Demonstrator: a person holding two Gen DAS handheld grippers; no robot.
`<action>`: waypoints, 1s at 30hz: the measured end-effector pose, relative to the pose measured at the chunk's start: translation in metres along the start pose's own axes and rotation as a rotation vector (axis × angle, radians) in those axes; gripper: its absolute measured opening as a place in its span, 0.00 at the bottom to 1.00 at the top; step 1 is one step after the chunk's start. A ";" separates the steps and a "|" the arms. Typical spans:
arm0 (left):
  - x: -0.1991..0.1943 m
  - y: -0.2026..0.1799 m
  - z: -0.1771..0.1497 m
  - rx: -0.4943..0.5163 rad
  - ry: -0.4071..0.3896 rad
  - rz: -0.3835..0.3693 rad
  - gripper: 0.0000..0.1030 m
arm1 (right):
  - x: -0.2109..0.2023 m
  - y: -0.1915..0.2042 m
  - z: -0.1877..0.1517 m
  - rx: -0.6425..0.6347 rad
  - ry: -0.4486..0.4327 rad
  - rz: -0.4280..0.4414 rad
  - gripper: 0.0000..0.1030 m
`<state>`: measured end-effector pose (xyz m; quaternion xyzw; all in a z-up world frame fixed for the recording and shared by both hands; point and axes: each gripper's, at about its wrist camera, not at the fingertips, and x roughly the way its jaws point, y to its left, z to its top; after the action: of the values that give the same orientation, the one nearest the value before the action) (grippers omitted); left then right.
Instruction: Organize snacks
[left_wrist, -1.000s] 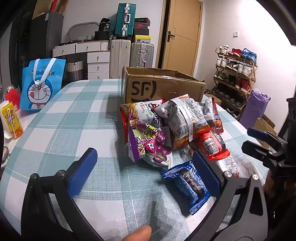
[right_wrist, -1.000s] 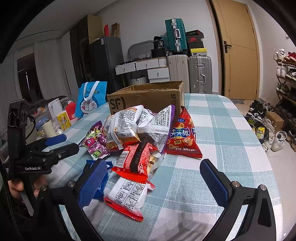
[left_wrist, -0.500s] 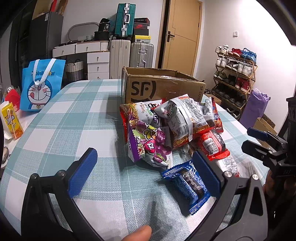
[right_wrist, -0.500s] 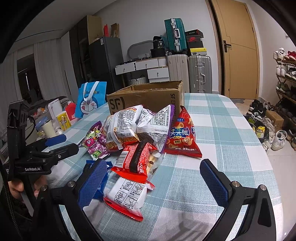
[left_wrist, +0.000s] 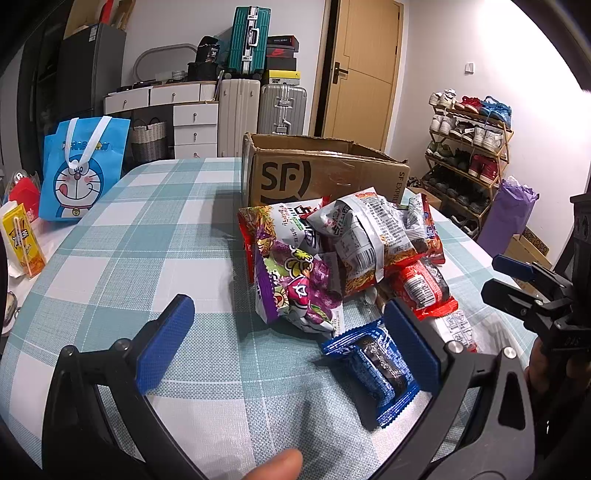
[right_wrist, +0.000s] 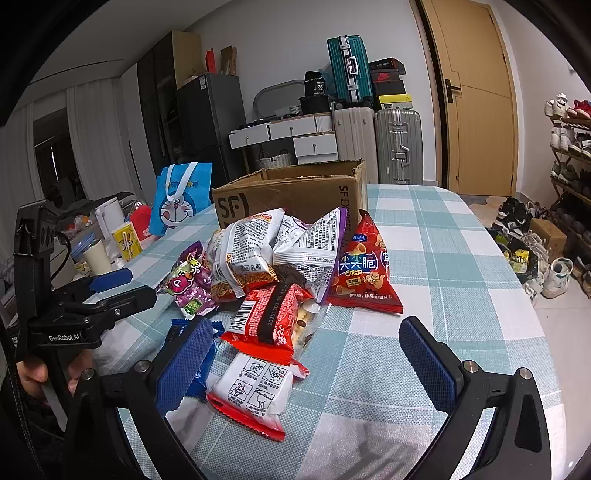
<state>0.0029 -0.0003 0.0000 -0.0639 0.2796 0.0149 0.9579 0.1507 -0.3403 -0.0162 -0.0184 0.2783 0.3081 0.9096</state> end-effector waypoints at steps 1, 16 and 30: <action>0.000 0.000 0.000 0.000 0.000 0.001 0.99 | 0.000 0.000 0.000 0.001 0.001 0.000 0.99; 0.000 0.001 0.000 0.000 0.000 0.001 0.99 | 0.000 -0.001 0.000 0.000 0.002 0.000 0.99; -0.001 -0.012 0.003 0.053 0.013 0.026 0.99 | 0.005 -0.003 0.001 0.006 0.039 0.000 0.99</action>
<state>0.0043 -0.0115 0.0043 -0.0351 0.2868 0.0197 0.9571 0.1560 -0.3402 -0.0182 -0.0218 0.2970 0.3068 0.9040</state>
